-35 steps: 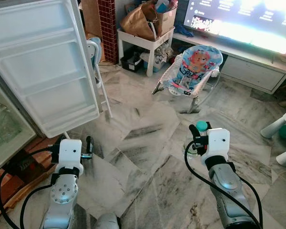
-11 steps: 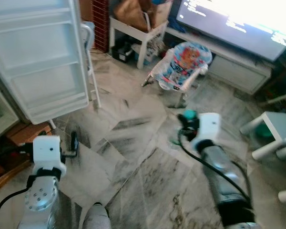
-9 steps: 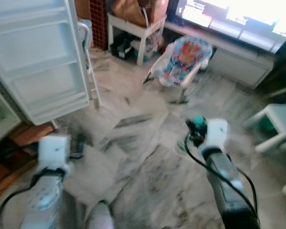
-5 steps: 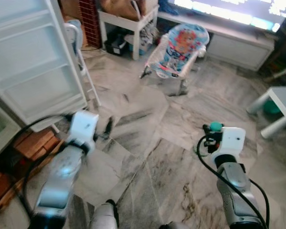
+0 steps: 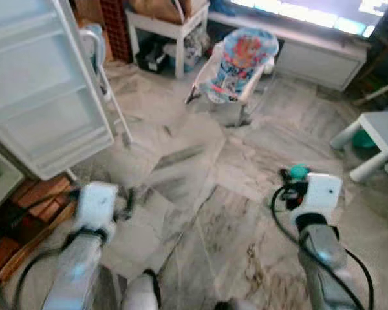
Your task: Restocking fridge
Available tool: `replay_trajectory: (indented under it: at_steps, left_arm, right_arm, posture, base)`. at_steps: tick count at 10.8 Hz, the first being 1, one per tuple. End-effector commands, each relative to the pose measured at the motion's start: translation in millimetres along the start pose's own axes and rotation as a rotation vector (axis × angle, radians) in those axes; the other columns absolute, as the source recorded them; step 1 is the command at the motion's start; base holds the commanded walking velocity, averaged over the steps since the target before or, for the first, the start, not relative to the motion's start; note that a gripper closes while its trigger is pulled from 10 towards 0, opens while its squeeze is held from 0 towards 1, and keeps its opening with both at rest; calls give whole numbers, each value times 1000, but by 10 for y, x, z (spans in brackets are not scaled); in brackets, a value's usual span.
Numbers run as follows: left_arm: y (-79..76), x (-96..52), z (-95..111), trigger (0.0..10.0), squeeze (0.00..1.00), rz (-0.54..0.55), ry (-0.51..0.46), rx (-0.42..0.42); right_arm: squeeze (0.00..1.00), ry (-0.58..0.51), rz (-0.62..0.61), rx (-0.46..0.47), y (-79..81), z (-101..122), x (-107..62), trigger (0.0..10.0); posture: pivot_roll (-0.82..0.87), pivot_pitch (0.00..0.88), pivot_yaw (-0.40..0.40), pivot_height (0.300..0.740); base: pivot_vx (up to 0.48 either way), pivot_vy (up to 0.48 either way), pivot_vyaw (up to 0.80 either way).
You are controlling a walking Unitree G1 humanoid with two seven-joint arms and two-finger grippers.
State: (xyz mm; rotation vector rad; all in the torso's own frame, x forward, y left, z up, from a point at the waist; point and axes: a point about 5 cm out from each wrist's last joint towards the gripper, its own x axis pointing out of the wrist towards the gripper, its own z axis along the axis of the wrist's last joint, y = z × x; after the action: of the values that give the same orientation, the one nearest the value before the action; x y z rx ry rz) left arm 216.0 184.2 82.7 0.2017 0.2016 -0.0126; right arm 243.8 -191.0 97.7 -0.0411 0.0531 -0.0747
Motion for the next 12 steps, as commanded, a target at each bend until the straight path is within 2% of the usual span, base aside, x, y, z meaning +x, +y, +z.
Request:
replay_trajectory:
  at_steps: [1, 2, 4, 5, 6, 7, 10, 12]
  left_arm:
    - [72, -99, -56, 10000, 0, 35, 26, 11]
    - [124, -150, -67, 10000, 0, 65, 25, 38]
    - [214, -178, -24, 10000, 0, 84, 14, 65]
    - [225, -161, -22, 10000, 0, 80, 11, 64]
    - [192, -94, 31, 10000, 0, 70, -14, 49]
    - [148, -48, 81, 10000, 0, 54, -31, 44]
    - [146, -10, 80, 10000, 0, 70, -34, 32]
    - [67, 32, 126, 10000, 0, 60, -53, 36]
  right_arm:
    - [0, -31, 18, -16, -41, 92, -58, 10000]
    - [0, -11, 8, -12, -79, 24, -104, 10000]
    - [0, 8, -42, -2, -58, -18, -152, 10000]
    - [0, 1, -30, -10, 23, -8, -143, 10000]
    - [0, -24, 27, -41, 146, 36, -97, 10000]
    - [0, -51, 59, -47, 203, 76, -71, 10000]
    - [0, -48, -5, -22, 62, 71, -14, 10000]
    - [0, -57, -26, -23, 21, 74, 52, 10000]
  posture:
    - [126, 127, -49, 740]
    - [139, 136, -52, 740]
    - [140, 153, -55, 740]
    - [134, 151, -46, 740]
    - [132, 144, -44, 740]
    - [136, 134, -47, 740]
    - [132, 112, -58, 740]
    - [138, 108, -49, 740]
  base:
    - [0, 0, 0]
    - [0, 0, 0]
    - [0, 0, 0]
    - [0, 0, 0]
    - [0, 0, 800]
    - [0, 0, 800]
    - [0, 0, 800]
    - [0, 0, 800]
